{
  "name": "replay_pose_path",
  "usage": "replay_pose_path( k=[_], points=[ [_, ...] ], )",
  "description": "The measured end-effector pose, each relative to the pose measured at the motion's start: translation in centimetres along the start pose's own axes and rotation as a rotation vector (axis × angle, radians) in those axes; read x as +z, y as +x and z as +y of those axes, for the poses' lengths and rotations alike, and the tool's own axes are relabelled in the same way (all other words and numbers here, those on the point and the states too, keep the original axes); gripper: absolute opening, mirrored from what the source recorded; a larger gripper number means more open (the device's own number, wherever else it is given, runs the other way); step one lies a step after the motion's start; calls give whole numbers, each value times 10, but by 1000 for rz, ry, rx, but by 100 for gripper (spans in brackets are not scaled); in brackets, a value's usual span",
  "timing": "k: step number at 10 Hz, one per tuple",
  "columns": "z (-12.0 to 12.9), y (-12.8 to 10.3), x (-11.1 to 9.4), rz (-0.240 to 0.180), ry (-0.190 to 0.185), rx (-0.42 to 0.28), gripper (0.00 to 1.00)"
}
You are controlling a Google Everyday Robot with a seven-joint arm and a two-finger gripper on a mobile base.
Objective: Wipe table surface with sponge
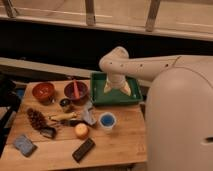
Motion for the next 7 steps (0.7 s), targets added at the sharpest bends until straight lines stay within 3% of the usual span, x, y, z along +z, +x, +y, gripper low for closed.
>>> replay_pose_path(
  k=[2,3,4,5,7],
  points=[
    [44,1,-25,-49,-44,-120,80],
    [82,9,-48,-78,-97,-246,80],
    [98,15,-59,-92,-126,-314,80],
    [109,20,-67,-104,-146,-362,80],
    [116,23,-70,-107,-157,-387,80]
  ],
)
